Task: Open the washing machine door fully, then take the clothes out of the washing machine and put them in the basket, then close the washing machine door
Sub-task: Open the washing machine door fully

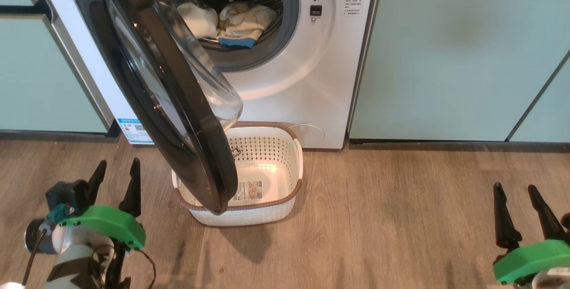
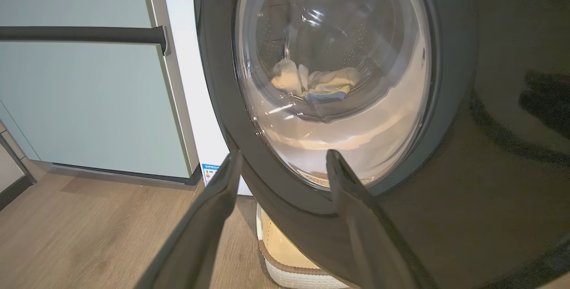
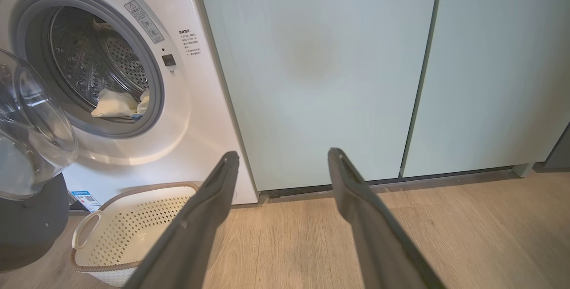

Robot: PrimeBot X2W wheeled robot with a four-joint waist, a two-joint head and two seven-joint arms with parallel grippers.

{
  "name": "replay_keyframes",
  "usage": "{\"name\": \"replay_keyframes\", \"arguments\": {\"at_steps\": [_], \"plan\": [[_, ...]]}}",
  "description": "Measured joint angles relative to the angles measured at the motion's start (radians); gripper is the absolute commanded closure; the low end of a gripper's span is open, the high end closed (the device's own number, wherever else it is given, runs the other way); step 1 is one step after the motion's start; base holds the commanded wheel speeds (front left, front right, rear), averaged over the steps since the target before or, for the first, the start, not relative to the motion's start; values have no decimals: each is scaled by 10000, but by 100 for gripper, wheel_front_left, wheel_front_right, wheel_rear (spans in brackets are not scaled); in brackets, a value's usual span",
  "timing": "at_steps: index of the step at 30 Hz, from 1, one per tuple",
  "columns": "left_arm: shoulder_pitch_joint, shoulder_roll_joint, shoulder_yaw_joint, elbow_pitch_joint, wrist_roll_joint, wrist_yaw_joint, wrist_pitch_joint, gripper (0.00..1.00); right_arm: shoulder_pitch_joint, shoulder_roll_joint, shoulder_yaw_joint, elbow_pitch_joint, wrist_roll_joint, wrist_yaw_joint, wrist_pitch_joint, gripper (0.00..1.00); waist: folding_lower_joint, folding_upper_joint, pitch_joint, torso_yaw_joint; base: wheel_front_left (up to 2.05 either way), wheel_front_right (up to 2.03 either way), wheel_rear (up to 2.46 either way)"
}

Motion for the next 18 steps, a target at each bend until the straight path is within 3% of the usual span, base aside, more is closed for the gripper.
{"name": "replay_keyframes", "arguments": {"at_steps": [18], "plan": [[-3, 6, -150, 48, -150, 0, 0, 0, -1, 0, 63, 2, -90, 0, 0, 0, 0, 0, 86, 137, 0, 0, 0]]}}
